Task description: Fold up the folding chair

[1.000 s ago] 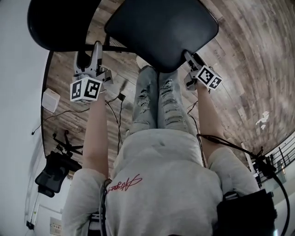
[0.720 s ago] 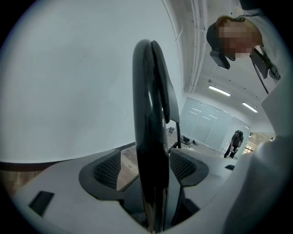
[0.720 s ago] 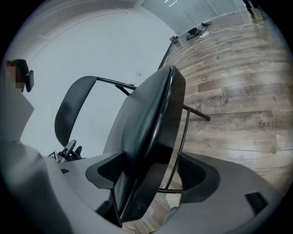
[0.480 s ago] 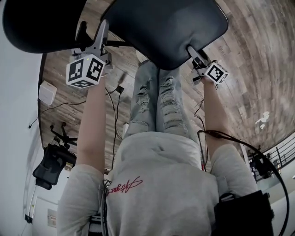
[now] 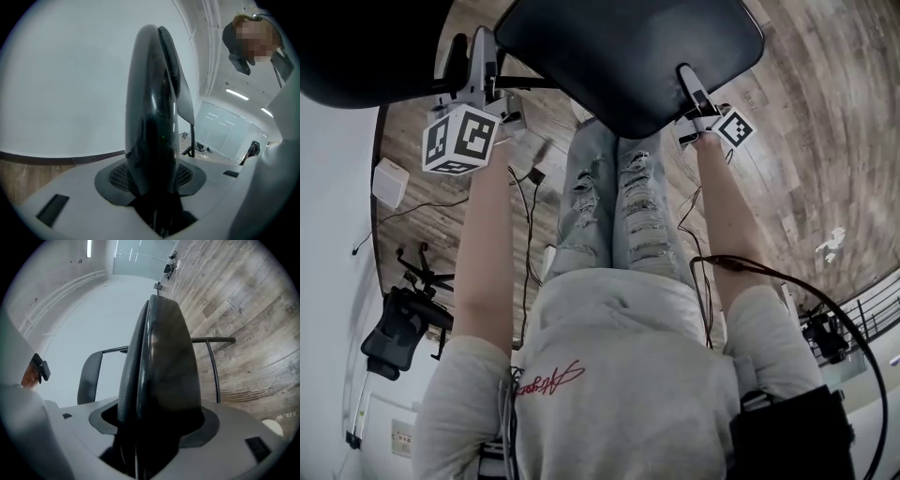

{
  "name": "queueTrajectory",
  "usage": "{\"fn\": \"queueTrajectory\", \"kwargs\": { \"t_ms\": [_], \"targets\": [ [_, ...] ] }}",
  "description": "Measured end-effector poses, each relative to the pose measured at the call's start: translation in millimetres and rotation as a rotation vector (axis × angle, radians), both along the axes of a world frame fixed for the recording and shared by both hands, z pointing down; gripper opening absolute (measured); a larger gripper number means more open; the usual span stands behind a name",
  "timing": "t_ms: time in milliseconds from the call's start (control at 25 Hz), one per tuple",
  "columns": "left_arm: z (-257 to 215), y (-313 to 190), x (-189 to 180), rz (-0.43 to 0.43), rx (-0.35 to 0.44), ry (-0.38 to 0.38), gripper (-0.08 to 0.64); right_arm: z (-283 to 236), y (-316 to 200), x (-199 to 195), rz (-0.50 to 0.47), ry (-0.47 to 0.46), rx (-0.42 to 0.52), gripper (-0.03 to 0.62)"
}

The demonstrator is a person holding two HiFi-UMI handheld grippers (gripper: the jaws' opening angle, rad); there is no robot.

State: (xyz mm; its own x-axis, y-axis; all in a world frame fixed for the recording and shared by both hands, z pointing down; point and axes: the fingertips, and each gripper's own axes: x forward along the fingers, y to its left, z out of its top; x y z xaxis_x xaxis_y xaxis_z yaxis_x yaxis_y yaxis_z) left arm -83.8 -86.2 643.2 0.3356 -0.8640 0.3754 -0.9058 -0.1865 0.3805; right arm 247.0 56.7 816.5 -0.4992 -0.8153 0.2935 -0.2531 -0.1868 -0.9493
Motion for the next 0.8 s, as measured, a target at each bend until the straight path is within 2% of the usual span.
{"fn": "queueTrajectory", "kwargs": {
  "t_ms": [200, 280, 320, 360, 400, 480, 560, 600, 680, 800],
  "targets": [
    [-8, -2, -9, 0.047, 0.022, 0.01, 0.173, -15, -6, -10, -0.008, 0.022, -0.014, 0.337],
    [-13, -7, -18, 0.056, 0.038, -0.011, 0.156, -29, -13, -19, -0.008, 0.027, -0.03, 0.331],
    [-15, -8, -22, 0.061, 0.042, -0.034, 0.106, -36, -16, -21, -0.007, 0.032, -0.048, 0.328],
    [-17, -9, -25, 0.066, 0.041, -0.055, 0.018, -43, -18, -22, -0.011, 0.045, -0.067, 0.328],
    [-18, -10, -27, 0.065, 0.034, -0.062, 0.018, -51, -20, -22, -0.019, 0.062, -0.083, 0.325],
    [-23, -13, -36, 0.034, 0.006, -0.009, 0.018, -70, -27, -24, -0.041, 0.084, -0.108, 0.317],
    [-33, -20, -48, -0.031, 0.0, 0.11, 0.02, -96, -38, -32, -0.052, 0.06, -0.12, 0.275],
    [-39, -26, -54, -0.056, 0.01, 0.144, 0.018, -110, -48, -38, -0.055, 0.041, -0.123, 0.25],
    [-48, -41, -63, -0.06, 0.04, 0.155, 0.018, -131, -74, -54, -0.064, 0.037, -0.145, 0.229],
    [-52, -67, -85, -0.033, 0.045, 0.168, 0.018, -150, -106, -84, -0.069, 0.09, -0.205, 0.221]
  ]
}}
